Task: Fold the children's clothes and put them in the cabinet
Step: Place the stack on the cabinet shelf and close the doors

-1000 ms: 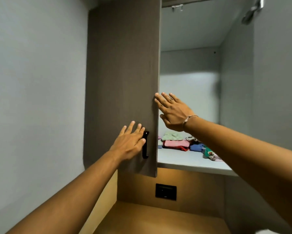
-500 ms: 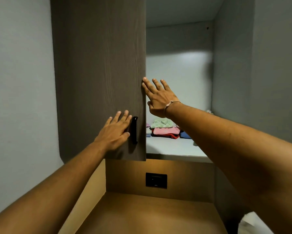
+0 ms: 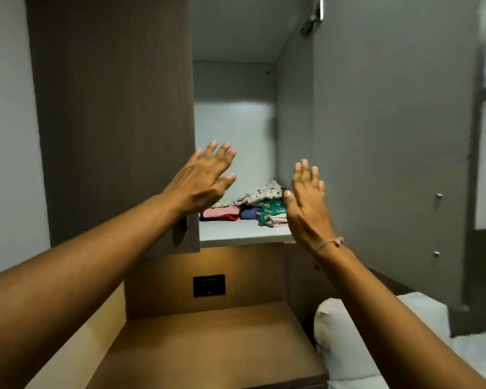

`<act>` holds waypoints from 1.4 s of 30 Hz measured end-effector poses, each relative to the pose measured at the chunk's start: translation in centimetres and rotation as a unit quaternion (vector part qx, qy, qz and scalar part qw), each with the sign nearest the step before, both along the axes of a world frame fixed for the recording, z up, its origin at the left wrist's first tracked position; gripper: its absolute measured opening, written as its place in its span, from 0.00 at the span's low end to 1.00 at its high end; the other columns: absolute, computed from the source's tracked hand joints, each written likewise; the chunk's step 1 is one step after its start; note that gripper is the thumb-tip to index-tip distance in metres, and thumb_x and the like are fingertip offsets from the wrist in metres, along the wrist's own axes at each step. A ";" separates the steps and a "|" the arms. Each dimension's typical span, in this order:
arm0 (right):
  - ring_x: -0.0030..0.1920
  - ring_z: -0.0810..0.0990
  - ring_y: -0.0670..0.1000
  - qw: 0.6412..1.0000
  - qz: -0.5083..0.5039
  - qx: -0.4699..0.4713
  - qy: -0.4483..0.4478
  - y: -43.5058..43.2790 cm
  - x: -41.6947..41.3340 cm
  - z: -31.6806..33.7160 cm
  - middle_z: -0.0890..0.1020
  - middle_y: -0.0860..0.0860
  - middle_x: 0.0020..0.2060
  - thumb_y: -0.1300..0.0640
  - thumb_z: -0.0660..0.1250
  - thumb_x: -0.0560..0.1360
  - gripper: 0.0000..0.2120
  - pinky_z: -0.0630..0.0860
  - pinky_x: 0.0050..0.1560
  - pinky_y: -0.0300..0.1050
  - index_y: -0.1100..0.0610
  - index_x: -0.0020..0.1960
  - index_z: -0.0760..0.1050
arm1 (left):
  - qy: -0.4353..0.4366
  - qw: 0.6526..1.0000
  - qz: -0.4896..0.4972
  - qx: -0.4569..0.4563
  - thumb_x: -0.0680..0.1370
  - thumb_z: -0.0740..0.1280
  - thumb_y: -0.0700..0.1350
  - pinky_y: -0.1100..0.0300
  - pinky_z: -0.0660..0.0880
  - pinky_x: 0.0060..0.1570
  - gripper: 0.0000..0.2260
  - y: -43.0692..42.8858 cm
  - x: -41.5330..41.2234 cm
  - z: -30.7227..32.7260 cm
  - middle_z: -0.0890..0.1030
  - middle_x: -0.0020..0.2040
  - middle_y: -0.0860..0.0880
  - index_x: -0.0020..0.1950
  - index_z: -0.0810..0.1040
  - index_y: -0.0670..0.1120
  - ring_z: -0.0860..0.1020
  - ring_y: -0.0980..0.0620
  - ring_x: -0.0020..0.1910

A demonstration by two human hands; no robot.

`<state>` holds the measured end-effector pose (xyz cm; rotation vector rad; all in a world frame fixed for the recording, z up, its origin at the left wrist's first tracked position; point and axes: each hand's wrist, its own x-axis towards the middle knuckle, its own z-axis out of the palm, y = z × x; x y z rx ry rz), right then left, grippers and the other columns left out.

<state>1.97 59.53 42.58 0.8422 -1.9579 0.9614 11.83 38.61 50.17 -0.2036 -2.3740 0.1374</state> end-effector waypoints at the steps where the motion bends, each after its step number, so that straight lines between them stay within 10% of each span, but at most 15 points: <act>1: 0.77 0.37 0.50 0.999 -0.029 -0.030 0.013 2.2 1.4 -0.5 0.42 0.50 0.78 0.49 0.47 0.78 0.32 0.33 0.75 0.44 0.55 0.78 0.42 | 0.010 0.999 -0.029 -0.019 0.80 0.48 0.56 0.50 0.42 0.76 0.28 2.5 0.2 0.3 0.48 0.80 0.49 0.80 0.49 0.50 0.43 0.51 0.79; 11: 0.77 0.36 0.52 0.968 -0.192 -0.159 -0.011 16.5 4.3 -0.3 0.39 0.56 0.78 0.47 0.46 0.77 0.35 0.35 0.76 0.47 0.58 0.78 0.38 | 0.108 0.954 -0.148 -0.239 0.83 0.47 0.55 0.49 0.42 0.77 0.26 22.2 -0.9 4.9 0.49 0.80 0.48 0.80 0.50 0.49 0.42 0.47 0.79; 20: 0.78 0.51 0.48 0.969 -0.016 -0.242 -0.048 19.0 4.4 -0.5 0.54 0.50 0.78 0.49 0.49 0.75 0.32 0.48 0.76 0.42 0.55 0.78 0.51 | 0.135 0.926 -0.112 -0.335 0.83 0.46 0.56 0.46 0.42 0.77 0.25 30.7 -5.0 7.5 0.51 0.80 0.47 0.79 0.53 0.48 0.42 0.44 0.79; 32: 0.76 0.50 0.38 0.968 0.235 -0.076 0.033 5.4 5.5 -1.6 0.57 0.42 0.76 0.50 0.50 0.78 0.26 0.49 0.76 0.40 0.48 0.77 0.53 | 0.194 0.943 -0.017 -0.271 0.83 0.47 0.54 0.44 0.47 0.77 0.25 11.7 1.5 4.7 0.59 0.78 0.46 0.77 0.60 0.44 0.49 0.44 0.79; 42: 0.76 0.33 0.55 0.970 -0.019 0.232 0.077 -8.3 -9.6 1.5 0.31 0.50 0.75 0.49 0.49 0.82 0.32 0.37 0.76 0.53 0.52 0.76 0.31 | 0.035 0.976 0.209 -0.038 0.83 0.46 0.55 0.49 0.40 0.75 0.27 -8.1 -2.6 -0.8 0.44 0.80 0.49 0.79 0.47 0.46 0.40 0.48 0.78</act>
